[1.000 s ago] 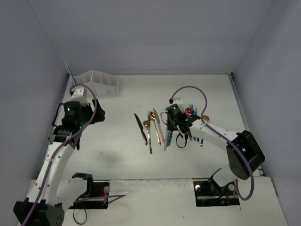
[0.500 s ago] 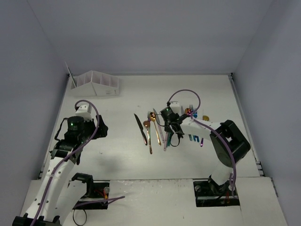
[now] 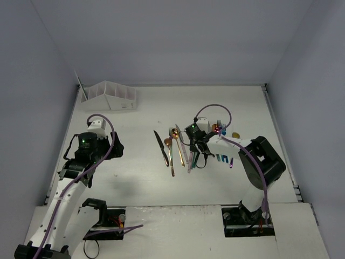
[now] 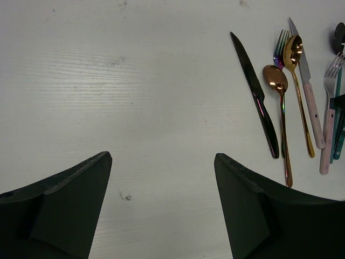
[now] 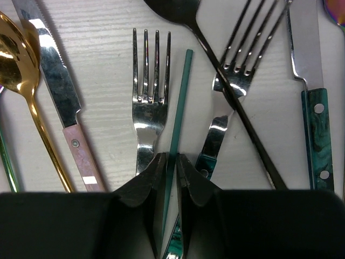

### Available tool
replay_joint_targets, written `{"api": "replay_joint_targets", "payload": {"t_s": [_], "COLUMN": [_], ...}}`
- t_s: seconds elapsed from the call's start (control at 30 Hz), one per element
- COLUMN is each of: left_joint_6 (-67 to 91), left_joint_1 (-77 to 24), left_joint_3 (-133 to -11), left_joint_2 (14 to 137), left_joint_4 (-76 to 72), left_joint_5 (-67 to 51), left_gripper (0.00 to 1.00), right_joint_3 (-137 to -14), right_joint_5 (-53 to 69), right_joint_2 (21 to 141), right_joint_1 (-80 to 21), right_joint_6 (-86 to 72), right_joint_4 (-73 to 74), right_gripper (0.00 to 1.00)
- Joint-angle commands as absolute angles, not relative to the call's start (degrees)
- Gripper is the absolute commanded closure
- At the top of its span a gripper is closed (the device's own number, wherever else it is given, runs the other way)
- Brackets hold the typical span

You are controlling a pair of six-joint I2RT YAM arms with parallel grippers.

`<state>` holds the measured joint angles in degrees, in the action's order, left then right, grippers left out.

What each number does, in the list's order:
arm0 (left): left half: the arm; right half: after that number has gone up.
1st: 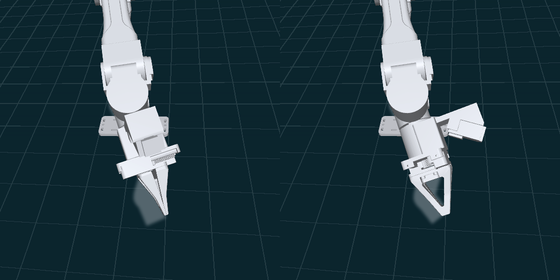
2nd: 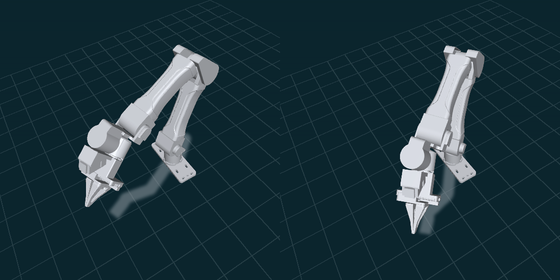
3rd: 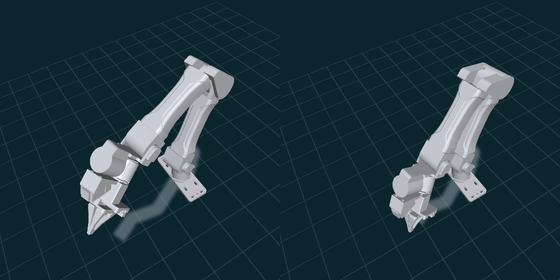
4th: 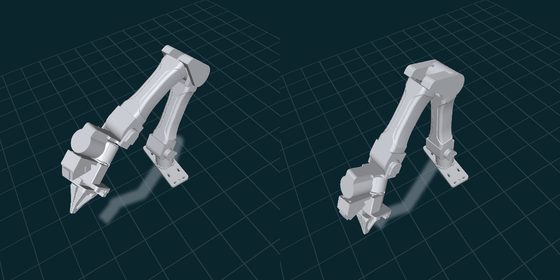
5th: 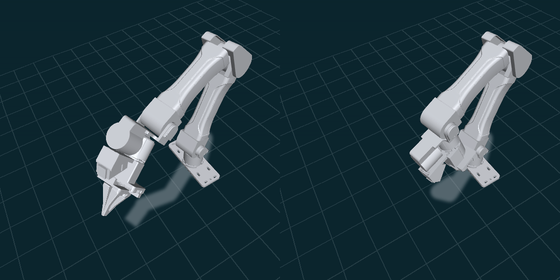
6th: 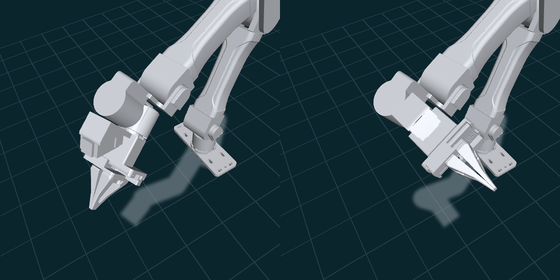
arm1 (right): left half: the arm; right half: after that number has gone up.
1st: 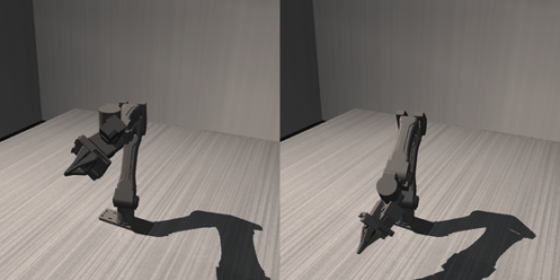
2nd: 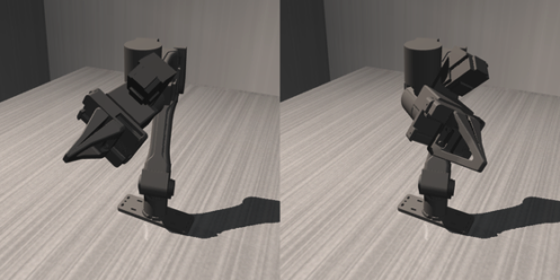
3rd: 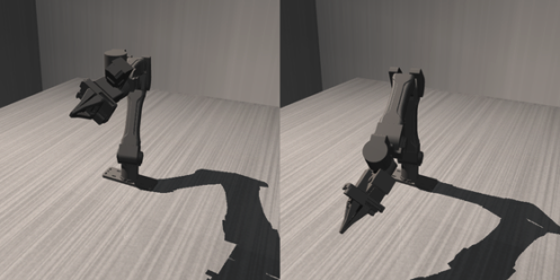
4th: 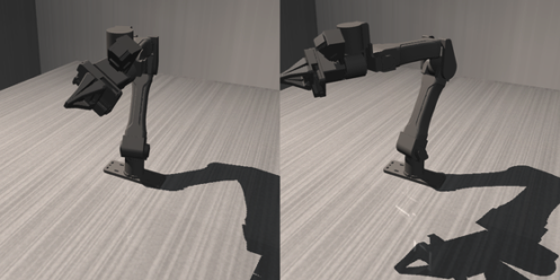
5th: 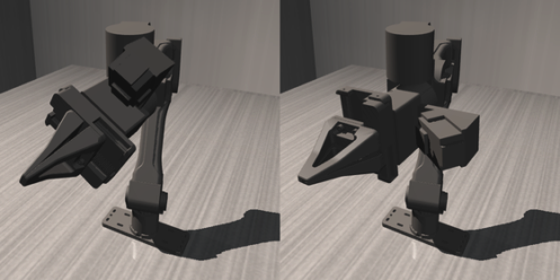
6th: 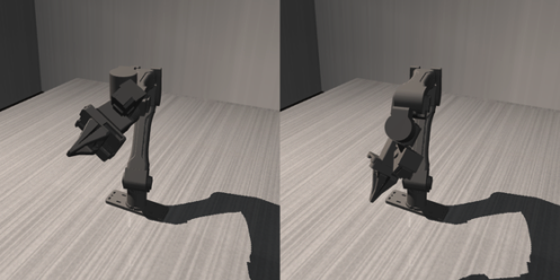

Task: Sort the eating utensils into containers

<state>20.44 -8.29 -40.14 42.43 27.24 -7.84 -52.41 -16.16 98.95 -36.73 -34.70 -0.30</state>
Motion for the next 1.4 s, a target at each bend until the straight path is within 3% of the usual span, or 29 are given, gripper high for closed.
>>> {"api": "replay_joint_targets", "payload": {"t_s": [0.0, 0.23, 0.4, 0.53, 0.73, 1.0, 1.17, 1.37], "left_joint_6": [19.7, 19.6, 19.6, 19.4, 19.2, 34.6, 46.2, 48.8], "left_joint_1": [-8.4, -8.4, -8.4, -8.4, -8.4, -8.8, -14.0, -25.0], "left_joint_3": [-42.7, -42.8, -42.8, -42.8, -44.0, -49.8, -52.4, -54.5], "left_joint_2": [43.0, 43.2, 43.0, 43.2, 42.4, 40.5, 40.7, 45.5], "left_joint_4": [25.5, 25.5, 25.5, 25.4, 25.4, 24.4, 16.6, 6.8], "left_joint_5": [-7.6, -7.7, -7.7, -8.2, -7.5, -19.3, -24.0, -17.7], "left_gripper": [0.26, 0.26, 0.26, 0.26, 0.26, 0.26, 0.26, 0.26], "right_joint_3": [-50.7, -50.8, -50.9, -52.1, -56.2, -58.3, -56.1, -54.8], "right_joint_5": [-17.5, -16.7, -17.4, -17.7, -15.2, -9.9, -2.5, 5.4], "right_joint_2": [97.9, 98.1, 99.5, 98.3, 88.3, 73.4, 66.3, 63.9], "right_joint_1": [-36.3, -36.3, -36.1, -36.1, -37.6, -44.2, -50.0, -54.1], "right_joint_6": [-36.4, -37.0, -37.4, -36.4, -31.9, -23.3, -16.8, -11.6], "right_joint_4": [0.6, 0.6, 1.1, 1.3, 1.3, -2.8, -10.0, -15.5], "right_gripper": [0.86, 0.8, 0.99, 1.0, 1.0, 1.0, 1.0, 1.0]}}
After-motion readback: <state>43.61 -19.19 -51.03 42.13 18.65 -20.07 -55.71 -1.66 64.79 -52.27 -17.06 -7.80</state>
